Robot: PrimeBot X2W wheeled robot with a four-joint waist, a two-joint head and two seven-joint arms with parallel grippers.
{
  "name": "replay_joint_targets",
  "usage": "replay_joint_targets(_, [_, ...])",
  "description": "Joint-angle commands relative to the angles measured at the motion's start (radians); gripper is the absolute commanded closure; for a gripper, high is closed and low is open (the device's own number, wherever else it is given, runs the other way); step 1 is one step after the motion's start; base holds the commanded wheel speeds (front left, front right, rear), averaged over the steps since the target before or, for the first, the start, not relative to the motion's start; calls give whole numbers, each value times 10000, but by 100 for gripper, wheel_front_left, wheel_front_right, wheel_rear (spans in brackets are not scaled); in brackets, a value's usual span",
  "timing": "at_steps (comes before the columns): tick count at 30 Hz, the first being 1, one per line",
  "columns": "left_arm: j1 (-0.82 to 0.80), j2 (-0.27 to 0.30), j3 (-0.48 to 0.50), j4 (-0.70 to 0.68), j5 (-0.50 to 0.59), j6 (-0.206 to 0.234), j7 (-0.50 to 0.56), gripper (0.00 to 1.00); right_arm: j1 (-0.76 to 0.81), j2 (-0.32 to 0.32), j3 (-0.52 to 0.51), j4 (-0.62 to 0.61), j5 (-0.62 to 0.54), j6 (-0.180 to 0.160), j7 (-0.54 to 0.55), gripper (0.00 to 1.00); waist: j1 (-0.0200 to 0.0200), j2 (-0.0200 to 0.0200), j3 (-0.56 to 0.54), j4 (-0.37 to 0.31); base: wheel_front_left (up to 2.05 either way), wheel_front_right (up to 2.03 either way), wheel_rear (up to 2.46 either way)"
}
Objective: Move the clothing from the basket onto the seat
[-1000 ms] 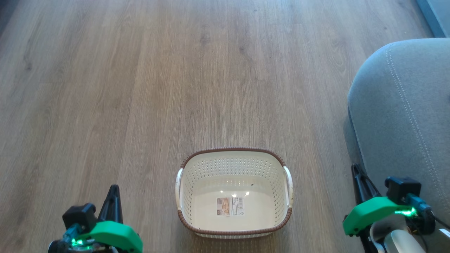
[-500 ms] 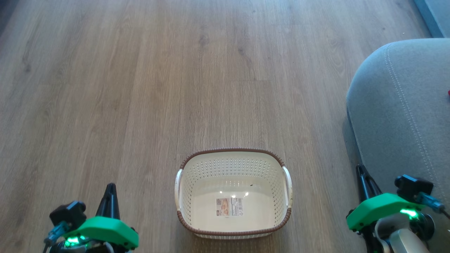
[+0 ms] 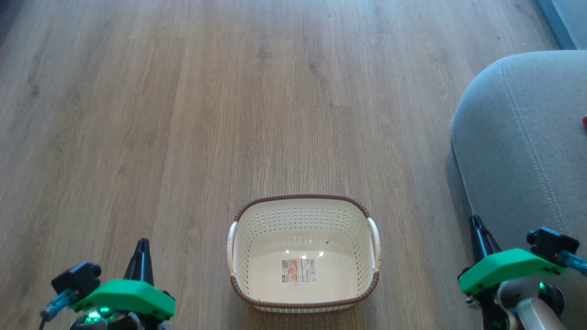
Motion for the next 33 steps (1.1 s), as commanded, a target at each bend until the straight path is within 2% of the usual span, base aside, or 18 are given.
replay_joint_targets(1, [-561,18,222,-361,-378,-72,62,100,-439,-19,-101,-371,364,24,120,100,0,0,-5,-6,0,0,0])
replay_joint_targets(33, [-878,23,634,-486,-3938,-396,974,100,-459,242,-734,-557,3617,41,1005,100,0,0,-79,-98,0,0,0])
